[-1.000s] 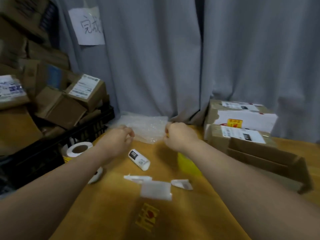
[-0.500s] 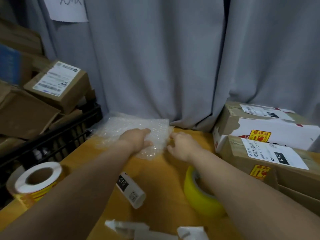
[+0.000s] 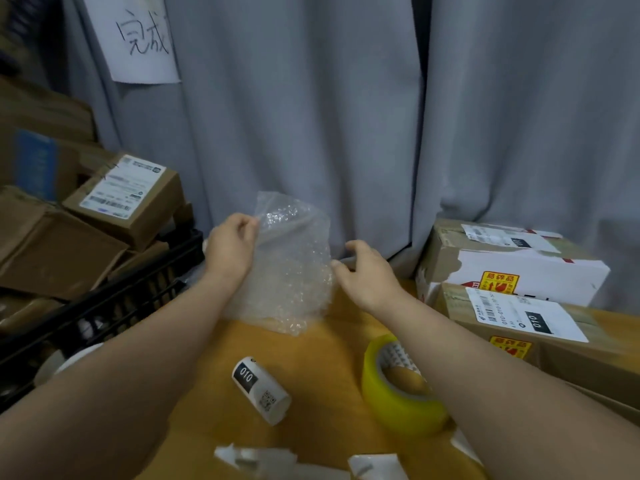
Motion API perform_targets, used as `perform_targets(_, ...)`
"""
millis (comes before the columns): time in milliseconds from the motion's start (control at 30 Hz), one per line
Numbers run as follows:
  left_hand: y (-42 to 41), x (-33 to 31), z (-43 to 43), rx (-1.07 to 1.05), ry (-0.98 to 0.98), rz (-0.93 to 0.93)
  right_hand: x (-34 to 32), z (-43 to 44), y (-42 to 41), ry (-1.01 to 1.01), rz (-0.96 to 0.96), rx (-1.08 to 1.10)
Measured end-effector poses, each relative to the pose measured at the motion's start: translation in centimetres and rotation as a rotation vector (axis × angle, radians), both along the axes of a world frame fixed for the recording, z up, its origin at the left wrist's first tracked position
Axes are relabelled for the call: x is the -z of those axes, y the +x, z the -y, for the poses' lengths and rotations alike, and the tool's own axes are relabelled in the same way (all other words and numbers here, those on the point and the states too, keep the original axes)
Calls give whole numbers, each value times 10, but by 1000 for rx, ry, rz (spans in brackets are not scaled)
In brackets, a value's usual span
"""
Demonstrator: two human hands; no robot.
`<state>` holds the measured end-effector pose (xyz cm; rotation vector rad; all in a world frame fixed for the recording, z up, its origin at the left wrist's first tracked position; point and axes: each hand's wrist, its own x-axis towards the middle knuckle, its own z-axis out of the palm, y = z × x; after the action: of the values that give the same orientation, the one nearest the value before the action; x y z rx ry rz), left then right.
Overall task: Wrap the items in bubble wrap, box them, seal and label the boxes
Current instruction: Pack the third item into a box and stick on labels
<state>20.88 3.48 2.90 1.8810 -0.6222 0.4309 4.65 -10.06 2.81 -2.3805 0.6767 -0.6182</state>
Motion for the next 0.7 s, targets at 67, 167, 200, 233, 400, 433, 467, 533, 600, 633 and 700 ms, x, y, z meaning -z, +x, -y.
perform_targets(67, -11, -22, -10, 45, -40, 47, -16, -9, -7, 116, 117, -12)
perform_targets(167, -38, -59, -22, 161, -94, 146, -45, -21, -23, 217, 244, -32)
perform_targets(200, -48, -71, -25, 203, -102, 203, -55, -23, -31, 218, 265, -31)
perform_targets(233, -58, -82, -28, 246, -95, 260, -65, -23, -39, 188, 281, -23)
perform_targets(400, -125, -120, -41, 432, -19, 466, -109, -12, -92, 10, 315, -22)
perform_targets(433, -138, -125, -44, 442, -16, 501, -113, -9, -104, 29, 317, -39)
perform_targets(467, -152, -128, -48, 448, -15, 527, -116, -7, -116, 44, 318, -54)
perform_targets(533, -178, -133, -55, 449, -7, 565, -123, -8, -142, 48, 358, -65)
perform_targets(600, -202, -134, -63, 462, 23, 645, -131, -9, -165, 103, 482, -31)
perform_targets(633, -212, -132, -66, 500, 75, 706, -136, -11, -177, 184, 538, -26)
perform_targets(700, -231, -129, -68, 625, 329, 784, -146, -15, -200, 328, 605, -57)
